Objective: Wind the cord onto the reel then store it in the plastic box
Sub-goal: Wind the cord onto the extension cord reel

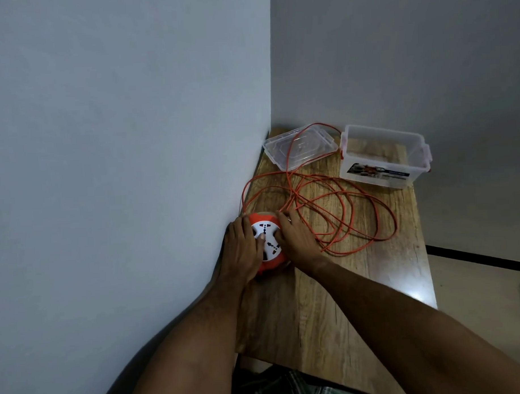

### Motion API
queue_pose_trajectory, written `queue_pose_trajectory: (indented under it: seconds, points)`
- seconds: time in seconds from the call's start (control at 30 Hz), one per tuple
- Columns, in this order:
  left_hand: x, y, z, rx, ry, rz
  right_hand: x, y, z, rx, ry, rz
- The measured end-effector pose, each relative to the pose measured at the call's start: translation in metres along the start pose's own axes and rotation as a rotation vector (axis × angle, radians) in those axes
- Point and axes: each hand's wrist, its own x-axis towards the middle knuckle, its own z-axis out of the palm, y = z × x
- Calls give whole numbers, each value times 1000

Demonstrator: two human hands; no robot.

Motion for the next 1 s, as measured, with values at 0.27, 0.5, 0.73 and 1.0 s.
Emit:
queue_pose_trajectory:
  seconds: [0.27, 0.5, 0.73, 1.0]
  points:
    - [16, 23, -24, -106, 203, 53, 12, 13, -25, -10, 130, -220]
    - [46, 58, -46, -356, 261, -60, 39, 33, -59, 143, 191, -296]
    - [55, 70, -86, -311, 241, -34, 63, 42, -80, 153, 199, -423]
    - [85, 91, -119, -267, 278, -22, 84, 29, -113, 157, 280, -462]
